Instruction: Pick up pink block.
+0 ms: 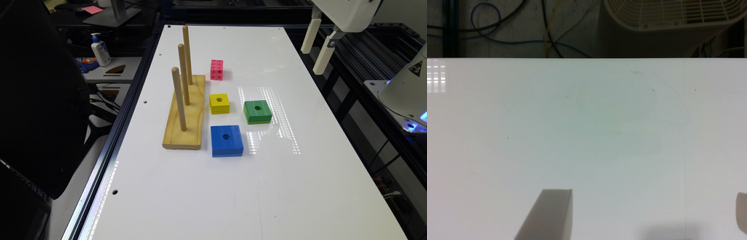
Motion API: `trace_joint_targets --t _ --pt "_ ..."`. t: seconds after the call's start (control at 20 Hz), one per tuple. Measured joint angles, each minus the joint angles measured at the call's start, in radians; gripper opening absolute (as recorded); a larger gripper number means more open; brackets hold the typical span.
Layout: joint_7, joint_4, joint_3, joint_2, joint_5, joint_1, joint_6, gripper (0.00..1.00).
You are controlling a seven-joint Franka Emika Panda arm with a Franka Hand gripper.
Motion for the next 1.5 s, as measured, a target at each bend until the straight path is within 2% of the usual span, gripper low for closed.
trace_joint_targets --t 0.5,0.85,0.9,1.05,1.25,1.5 --pt "0.000 0.000 0.000 -0.001 0.0000 -0.002 0.000 1.00" --pt "-0.007 0.009 -0.001 -0.003 -0.0017 -0.021 0.000 1.00" --pt "-0.011 0.012 -0.001 -0.003 -0.0024 -0.027 0.001 1.00" --pt "-0.037 0.028 -0.001 0.004 -0.0027 -0.057 0.001 1.00" --pt "-0.055 0.049 -0.001 0.020 -0.0028 -0.079 0.002 1.00" --pt "-0.095 0.100 -0.002 0.076 -0.0034 -0.120 0.007 1.00"
